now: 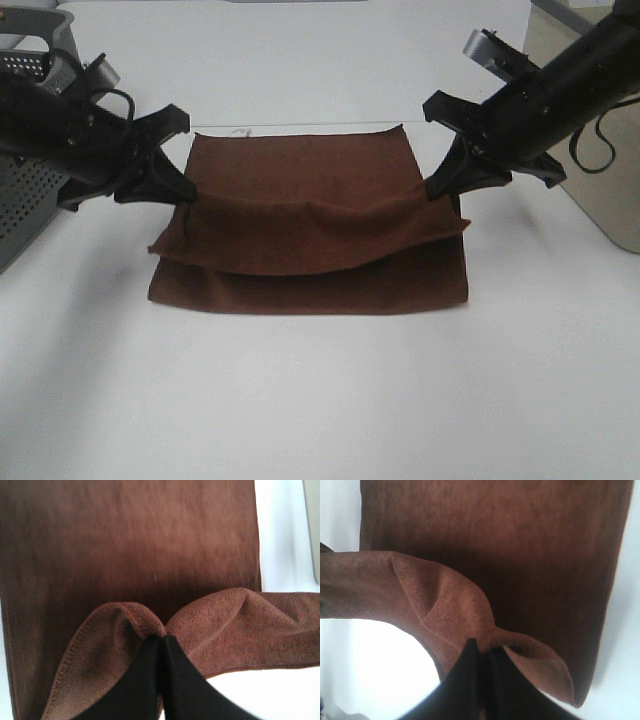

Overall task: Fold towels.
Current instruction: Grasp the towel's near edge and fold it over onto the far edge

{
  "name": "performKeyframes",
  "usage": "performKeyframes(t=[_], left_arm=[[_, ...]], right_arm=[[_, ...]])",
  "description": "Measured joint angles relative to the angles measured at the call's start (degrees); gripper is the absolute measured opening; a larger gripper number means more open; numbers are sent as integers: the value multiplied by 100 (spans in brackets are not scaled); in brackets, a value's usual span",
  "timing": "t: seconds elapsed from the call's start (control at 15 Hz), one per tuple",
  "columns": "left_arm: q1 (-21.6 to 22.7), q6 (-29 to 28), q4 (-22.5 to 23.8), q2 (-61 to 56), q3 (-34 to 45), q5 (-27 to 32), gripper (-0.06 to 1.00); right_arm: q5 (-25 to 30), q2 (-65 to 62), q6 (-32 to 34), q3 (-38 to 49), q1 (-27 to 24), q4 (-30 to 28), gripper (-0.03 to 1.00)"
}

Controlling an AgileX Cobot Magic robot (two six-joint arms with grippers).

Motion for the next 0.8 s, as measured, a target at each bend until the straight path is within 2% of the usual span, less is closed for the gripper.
performKeyframes(t=[0.27,0.4,0.6,0.8], left_arm=[[115,-189,115,1083,-1822,-6,0],[115,-258,120,1530,-2590,-246,0],[115,-269,155,2177,-3426,-848,0],[115,-138,183,2722,-3936,-1134,2]], right_arm=[[86,1197,510,-1931,0,-561,0],[103,1782,659,-2905,0,-716,0],[97,2624,693,-4217,0,-785,0],[-74,3272,693,-4968,0,-831,0]])
